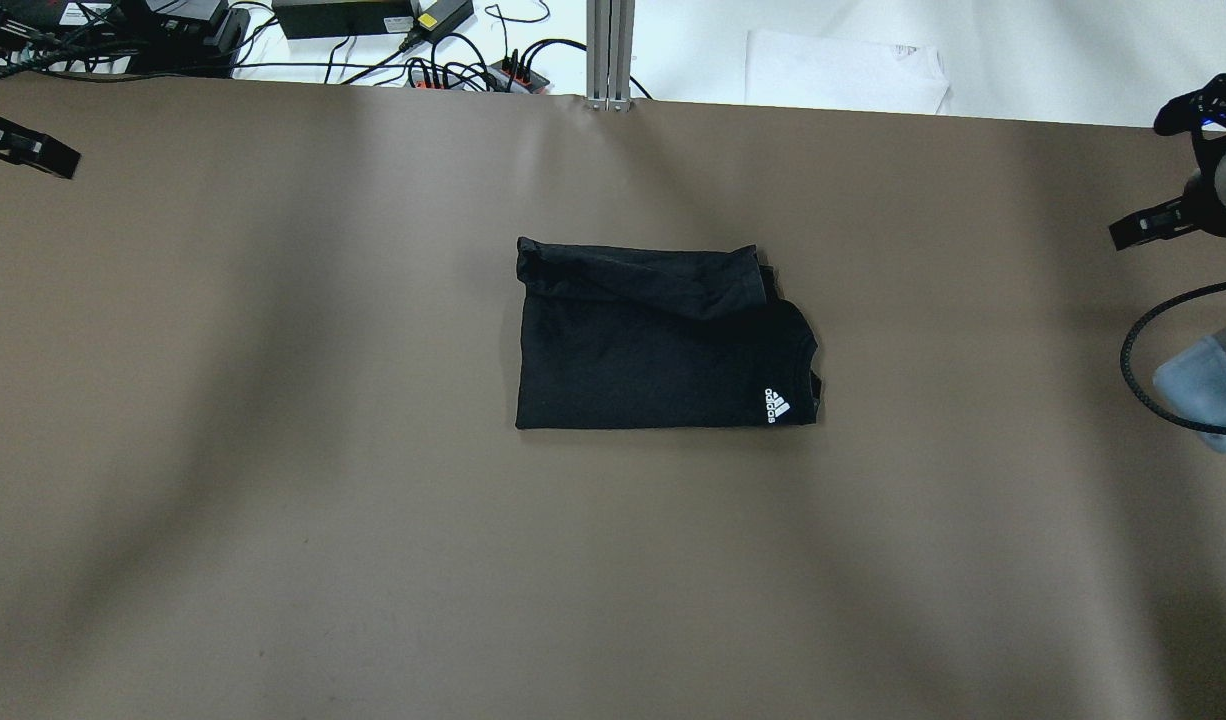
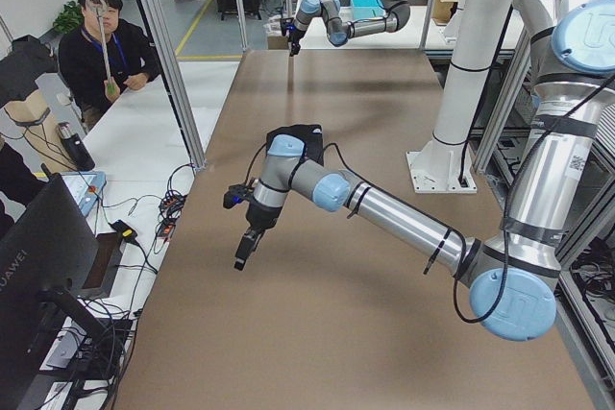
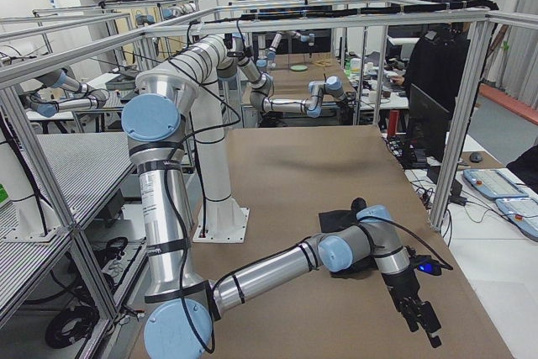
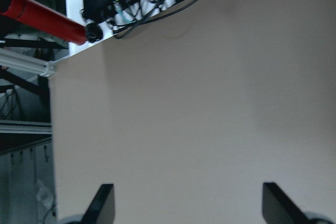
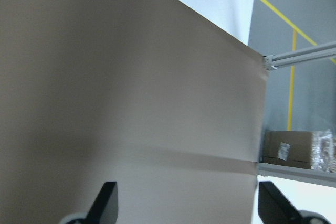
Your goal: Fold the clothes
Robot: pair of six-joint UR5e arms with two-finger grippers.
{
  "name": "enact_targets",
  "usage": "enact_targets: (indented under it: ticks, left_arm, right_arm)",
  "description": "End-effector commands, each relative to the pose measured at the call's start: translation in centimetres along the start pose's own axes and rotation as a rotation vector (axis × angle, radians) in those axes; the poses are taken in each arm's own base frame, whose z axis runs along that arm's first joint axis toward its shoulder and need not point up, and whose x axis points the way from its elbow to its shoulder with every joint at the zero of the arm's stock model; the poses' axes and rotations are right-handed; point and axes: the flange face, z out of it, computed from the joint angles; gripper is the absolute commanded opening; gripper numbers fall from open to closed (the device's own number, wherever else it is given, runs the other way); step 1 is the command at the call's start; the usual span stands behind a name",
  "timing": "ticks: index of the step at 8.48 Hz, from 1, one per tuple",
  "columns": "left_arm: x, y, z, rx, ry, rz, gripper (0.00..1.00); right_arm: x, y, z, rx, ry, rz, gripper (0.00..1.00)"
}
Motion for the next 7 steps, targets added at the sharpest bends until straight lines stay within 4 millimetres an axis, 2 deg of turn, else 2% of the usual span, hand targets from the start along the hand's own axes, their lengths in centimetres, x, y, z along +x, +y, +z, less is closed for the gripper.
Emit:
enact_targets:
  ticks: [1,2,3,4,5,6,7]
  left_arm:
    - [-13.1,6.1,6.4,-0.036,-0.085,0.021,1.0]
    - [-15.9,10.3,7.1,-0.025,-0.104,0.005,1.0]
    - [-17.9,12.5,7.3,0.022,-0.138,-0.006,1.0]
    - [-19.9,13.2,6.0,0.066,-0.142,-0.05,1.0]
    - [-20.0,13.4,6.6,0.045,-0.141,-0.091,1.0]
    - [-19.9,14.1,6.9,0.046,-0.134,-0.054,1.0]
    - [-19.9,13.8,6.9,0.042,-0.142,0.005,1.0]
  right_arm:
    - [9.8,4.9,2.7,-0.093,0.209,-0.139,0.94]
    - [12.5,7.7,3.5,-0.082,0.265,-0.114,0.94]
    - [13.3,10.9,4.4,-0.075,0.281,-0.113,0.94]
    - [13.2,12.1,3.7,-0.052,0.279,-0.095,0.94]
    - [13.2,14.9,4.0,-0.071,0.273,-0.099,0.94]
    - [12.9,15.2,3.1,-0.057,0.266,-0.102,0.94]
    - [12.9,15.3,3.2,-0.058,0.266,-0.104,0.94]
